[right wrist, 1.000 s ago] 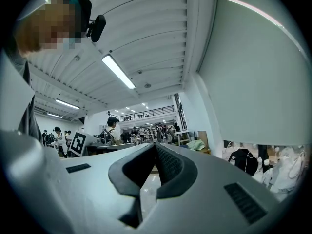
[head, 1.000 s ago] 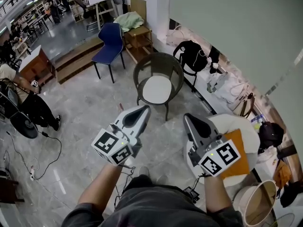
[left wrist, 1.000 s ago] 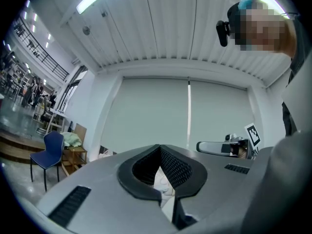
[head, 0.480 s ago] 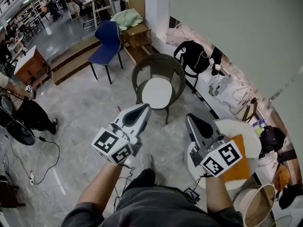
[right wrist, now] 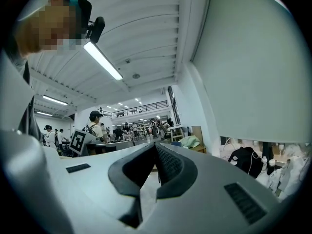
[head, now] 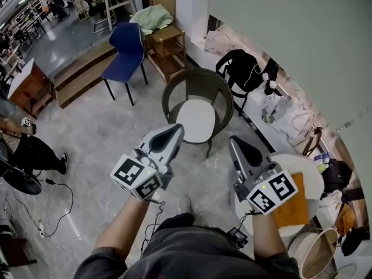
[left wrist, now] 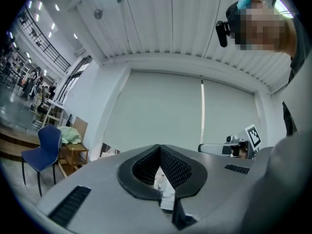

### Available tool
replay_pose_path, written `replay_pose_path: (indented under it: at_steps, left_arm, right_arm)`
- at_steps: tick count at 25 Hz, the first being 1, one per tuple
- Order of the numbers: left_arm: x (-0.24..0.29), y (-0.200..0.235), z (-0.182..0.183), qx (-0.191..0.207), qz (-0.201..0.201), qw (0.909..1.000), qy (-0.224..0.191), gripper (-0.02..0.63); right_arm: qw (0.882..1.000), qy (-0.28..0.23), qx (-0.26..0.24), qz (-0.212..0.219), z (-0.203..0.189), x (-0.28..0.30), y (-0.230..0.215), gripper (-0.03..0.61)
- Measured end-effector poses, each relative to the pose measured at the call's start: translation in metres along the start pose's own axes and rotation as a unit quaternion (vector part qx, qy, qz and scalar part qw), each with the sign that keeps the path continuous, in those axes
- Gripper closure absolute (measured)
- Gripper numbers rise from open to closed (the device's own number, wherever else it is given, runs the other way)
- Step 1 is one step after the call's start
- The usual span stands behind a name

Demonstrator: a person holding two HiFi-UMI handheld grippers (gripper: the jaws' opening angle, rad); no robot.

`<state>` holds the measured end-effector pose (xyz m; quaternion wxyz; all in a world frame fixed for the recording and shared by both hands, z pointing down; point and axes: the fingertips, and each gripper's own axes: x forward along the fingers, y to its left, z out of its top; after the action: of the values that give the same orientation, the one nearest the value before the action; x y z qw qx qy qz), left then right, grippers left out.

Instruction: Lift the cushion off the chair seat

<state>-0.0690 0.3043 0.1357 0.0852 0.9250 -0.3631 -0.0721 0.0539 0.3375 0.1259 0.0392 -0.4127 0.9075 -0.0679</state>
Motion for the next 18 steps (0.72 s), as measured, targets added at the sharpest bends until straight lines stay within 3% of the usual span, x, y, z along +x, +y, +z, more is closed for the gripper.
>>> replay_pose_path:
  at_steps: [18]
  left_arm:
    - [0.073, 0.117, -0.001, -0.014, -0.014, 0.9997, 0.016, 0.604]
  right_arm:
    - [1.000, 0.009, 0.013, -0.027, -0.010, 0.112, -0.071, 0.571]
